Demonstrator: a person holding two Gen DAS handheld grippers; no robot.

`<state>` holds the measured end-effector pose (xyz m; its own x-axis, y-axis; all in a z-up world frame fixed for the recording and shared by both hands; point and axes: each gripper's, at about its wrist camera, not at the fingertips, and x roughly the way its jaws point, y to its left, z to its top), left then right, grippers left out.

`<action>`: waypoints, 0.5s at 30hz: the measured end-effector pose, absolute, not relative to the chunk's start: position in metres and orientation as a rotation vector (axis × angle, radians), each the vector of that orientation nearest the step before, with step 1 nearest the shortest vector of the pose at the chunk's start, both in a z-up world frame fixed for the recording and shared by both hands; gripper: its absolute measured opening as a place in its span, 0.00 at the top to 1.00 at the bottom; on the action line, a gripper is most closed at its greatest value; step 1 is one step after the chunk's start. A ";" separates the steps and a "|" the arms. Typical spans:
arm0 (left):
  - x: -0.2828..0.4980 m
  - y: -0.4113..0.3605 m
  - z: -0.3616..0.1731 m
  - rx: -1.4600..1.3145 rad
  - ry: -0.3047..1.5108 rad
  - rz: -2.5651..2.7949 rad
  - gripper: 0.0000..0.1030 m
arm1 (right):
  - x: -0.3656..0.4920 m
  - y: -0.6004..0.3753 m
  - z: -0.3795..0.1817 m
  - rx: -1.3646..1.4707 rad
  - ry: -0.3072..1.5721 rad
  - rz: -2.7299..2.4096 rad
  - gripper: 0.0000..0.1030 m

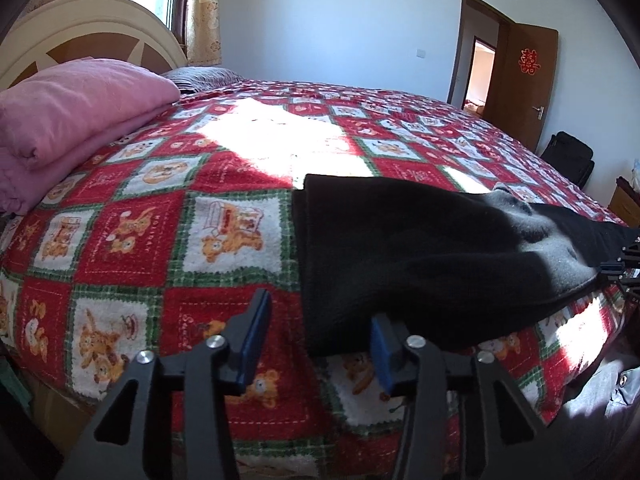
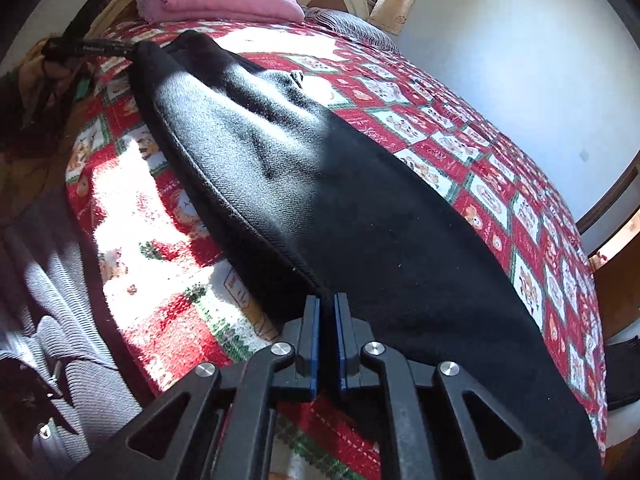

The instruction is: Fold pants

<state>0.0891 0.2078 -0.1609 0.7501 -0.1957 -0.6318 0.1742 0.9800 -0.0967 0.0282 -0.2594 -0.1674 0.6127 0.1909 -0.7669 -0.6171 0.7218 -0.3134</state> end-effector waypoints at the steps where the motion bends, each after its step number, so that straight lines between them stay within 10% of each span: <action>1: 0.088 0.212 -0.161 -0.034 0.694 -0.195 0.47 | 0.027 -0.264 -0.163 -0.589 0.783 0.514 0.83; 4: 0.082 0.223 -0.159 -0.038 0.684 -0.153 0.42 | 0.026 -0.275 -0.149 -0.538 0.780 0.546 0.68; 15: 0.081 0.241 -0.134 -0.124 0.575 -0.038 0.34 | 0.078 -0.265 -0.099 -0.335 0.715 0.528 0.67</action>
